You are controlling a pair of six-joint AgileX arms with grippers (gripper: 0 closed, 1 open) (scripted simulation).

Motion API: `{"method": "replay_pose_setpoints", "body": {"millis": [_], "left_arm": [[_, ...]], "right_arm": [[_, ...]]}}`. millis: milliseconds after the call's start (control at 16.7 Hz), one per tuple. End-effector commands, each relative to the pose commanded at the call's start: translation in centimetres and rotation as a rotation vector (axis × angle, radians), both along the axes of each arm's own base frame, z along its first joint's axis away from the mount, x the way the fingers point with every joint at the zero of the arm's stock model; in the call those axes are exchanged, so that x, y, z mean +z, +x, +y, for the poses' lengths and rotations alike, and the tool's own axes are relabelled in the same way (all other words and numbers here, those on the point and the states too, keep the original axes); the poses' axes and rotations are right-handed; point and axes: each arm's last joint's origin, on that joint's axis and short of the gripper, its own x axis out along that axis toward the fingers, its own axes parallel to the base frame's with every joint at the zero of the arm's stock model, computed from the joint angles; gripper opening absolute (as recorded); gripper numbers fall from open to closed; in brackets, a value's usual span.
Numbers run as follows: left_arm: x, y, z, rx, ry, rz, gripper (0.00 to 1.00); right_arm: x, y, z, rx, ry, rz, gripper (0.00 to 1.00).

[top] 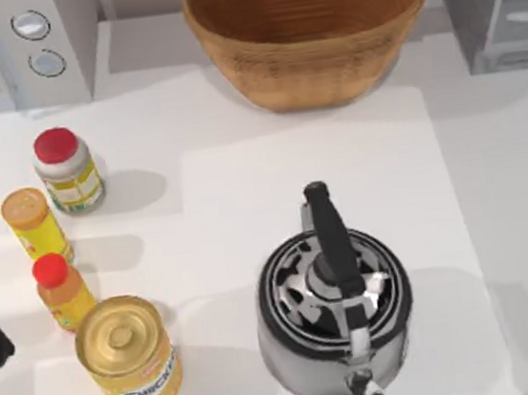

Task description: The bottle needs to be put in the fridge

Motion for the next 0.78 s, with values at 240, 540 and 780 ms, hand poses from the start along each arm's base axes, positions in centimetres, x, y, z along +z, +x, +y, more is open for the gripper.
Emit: {"method": "replay_pose_setpoints", "body": {"millis": [240, 540, 780], "left_arm": [[0.0, 0.0, 0.0, 0.000, 0.000, 0.000, 1.00], [0.0, 0.0, 0.0, 0.000, 0.000, 0.000, 1.00], [0.0, 0.0, 0.0, 0.000, 0.000, 0.000, 1.00]], "right_arm": [[0.0, -0.9, -1.0, -0.010, 0.000, -0.008, 0.01], [1.6, -1.4, -2.7, 0.020, -0.043, -0.065, 0.01], [4.2, -1.1, -4.9, 0.025, -0.088, -0.092, 0.01]]}}
